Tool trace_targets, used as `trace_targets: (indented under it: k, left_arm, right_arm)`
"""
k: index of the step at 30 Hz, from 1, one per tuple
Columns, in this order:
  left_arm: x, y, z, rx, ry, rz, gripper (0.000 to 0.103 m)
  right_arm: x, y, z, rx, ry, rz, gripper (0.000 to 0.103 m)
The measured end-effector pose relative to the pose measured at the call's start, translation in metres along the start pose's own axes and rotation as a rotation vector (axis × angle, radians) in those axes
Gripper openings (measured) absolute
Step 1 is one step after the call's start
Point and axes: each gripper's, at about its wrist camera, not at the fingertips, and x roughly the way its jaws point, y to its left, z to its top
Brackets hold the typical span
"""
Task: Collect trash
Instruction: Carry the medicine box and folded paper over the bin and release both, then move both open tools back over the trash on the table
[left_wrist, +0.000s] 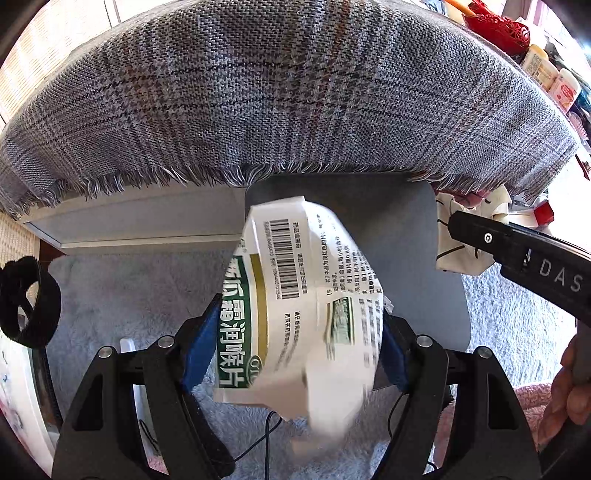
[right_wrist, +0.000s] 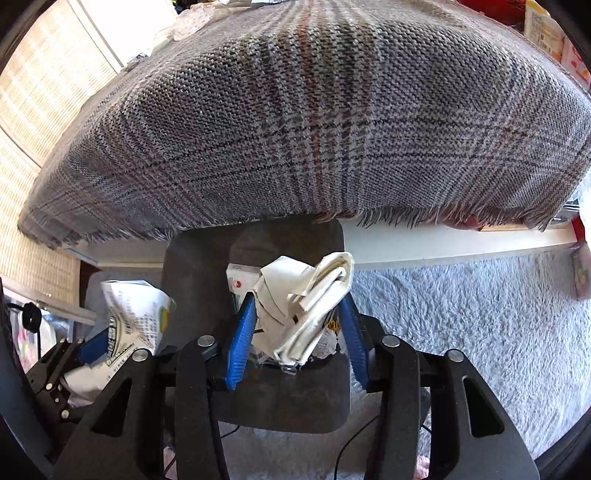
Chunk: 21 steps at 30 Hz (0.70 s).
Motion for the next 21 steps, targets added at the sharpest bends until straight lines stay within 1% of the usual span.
trace_targets:
  k: [3,4,5,8,10,13,16,18,21]
  left_arm:
    - [0.003,0.004,0.001,-0.011,0.008,0.006,0.076]
    - [0.004,0.006,0.001,-0.015,0.01,0.003,0.079]
    - [0.003,0.008,0.001,-0.019,0.009,0.002,0.08]
    - [-0.001,0.01,-0.001,-0.015,0.001,0.003,0.085]
    - [-0.005,0.014,0.0,-0.015,-0.004,0.005,0.088]
    - [-0.017,0.018,0.001,-0.025,-0.005,-0.003,0.09]
    - [-0.027,0.028,0.003,-0.037,-0.012,-0.009,0.092]
    - [-0.04,0.031,0.001,-0.043,-0.027,-0.015,0.093]
    - [-0.061,0.033,0.007,-0.034,-0.059,-0.001,0.095]
  right_arm:
    - [-0.001,0.003,0.002,-0.003,-0.004,-0.011,0.053]
    - [-0.002,0.004,0.003,-0.005,-0.007,-0.017,0.062]
    - [-0.003,0.005,0.003,-0.007,-0.013,-0.023,0.066]
    - [-0.007,0.006,0.005,-0.011,-0.023,-0.031,0.071]
    - [-0.01,0.007,0.005,-0.013,-0.032,-0.037,0.078]
    - [-0.015,0.007,0.006,-0.01,-0.037,-0.033,0.083]
    - [-0.02,0.004,0.008,-0.001,-0.037,-0.011,0.085]
    - [-0.027,0.005,0.011,0.002,-0.036,0.015,0.086]
    - [-0.043,0.01,0.016,-0.02,-0.06,0.008,0.091]
